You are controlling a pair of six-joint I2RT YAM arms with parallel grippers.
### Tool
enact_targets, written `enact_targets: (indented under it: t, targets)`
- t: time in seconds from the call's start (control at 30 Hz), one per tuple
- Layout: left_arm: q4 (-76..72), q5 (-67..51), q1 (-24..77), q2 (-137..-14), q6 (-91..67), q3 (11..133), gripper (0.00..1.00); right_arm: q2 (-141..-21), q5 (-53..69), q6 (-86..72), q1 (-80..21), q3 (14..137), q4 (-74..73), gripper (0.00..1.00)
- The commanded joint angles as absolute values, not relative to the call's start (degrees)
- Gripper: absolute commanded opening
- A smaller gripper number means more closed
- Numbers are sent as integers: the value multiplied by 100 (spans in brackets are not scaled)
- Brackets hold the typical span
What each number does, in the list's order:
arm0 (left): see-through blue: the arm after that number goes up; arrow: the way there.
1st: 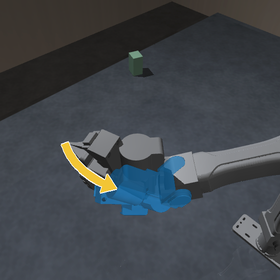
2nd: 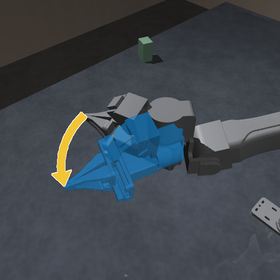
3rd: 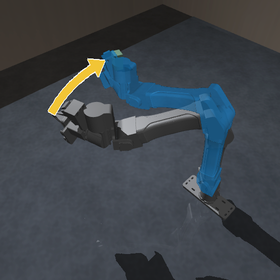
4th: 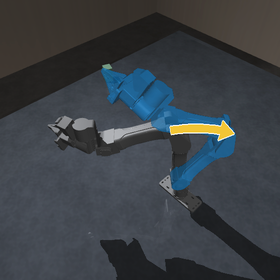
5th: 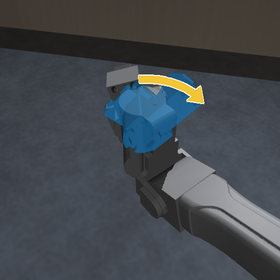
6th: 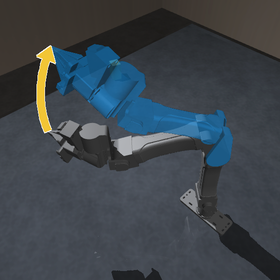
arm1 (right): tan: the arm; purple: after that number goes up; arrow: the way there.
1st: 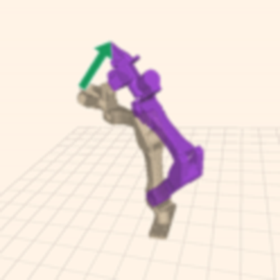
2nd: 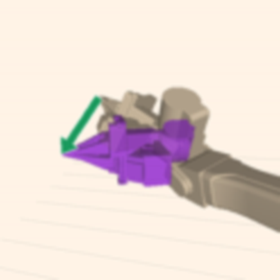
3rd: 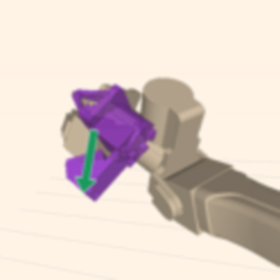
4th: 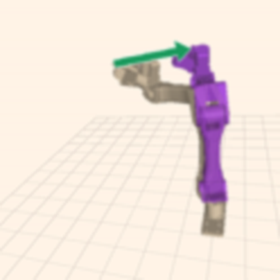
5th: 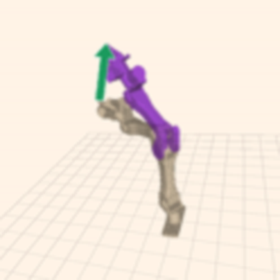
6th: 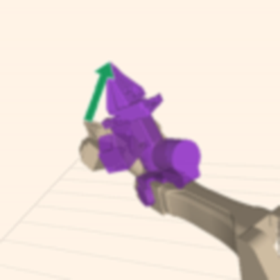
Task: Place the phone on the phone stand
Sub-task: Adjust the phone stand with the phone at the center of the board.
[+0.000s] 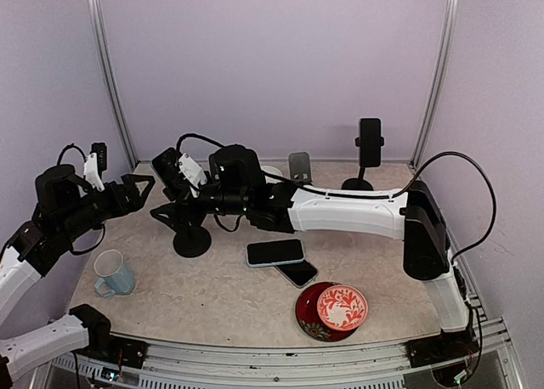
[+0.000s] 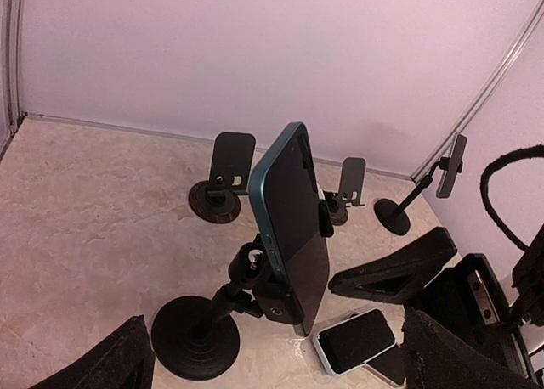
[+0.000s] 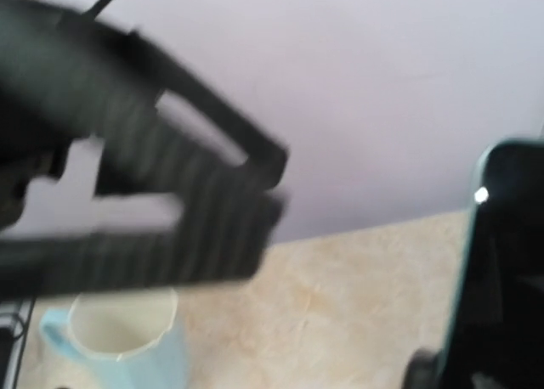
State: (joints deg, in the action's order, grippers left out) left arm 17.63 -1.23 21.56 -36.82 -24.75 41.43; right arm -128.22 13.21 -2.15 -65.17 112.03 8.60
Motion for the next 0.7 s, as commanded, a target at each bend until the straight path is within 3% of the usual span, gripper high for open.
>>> enact_targets:
  t: [0.0, 0.33, 0.67]
  targets:
    - [1831, -76, 2127, -3574, -2355, 4192, 99, -13218, 1381, -177, -6493, 11667, 585, 100]
    - [1741, -95, 2127, -3586, -2359, 4136, 99, -13646, 1815, 128, -6806, 12486, -8, 100]
    - [1769, -119, 2127, -3525, -2405, 4083, 99, -13285, 2432, 145, -7005, 12202, 114, 100]
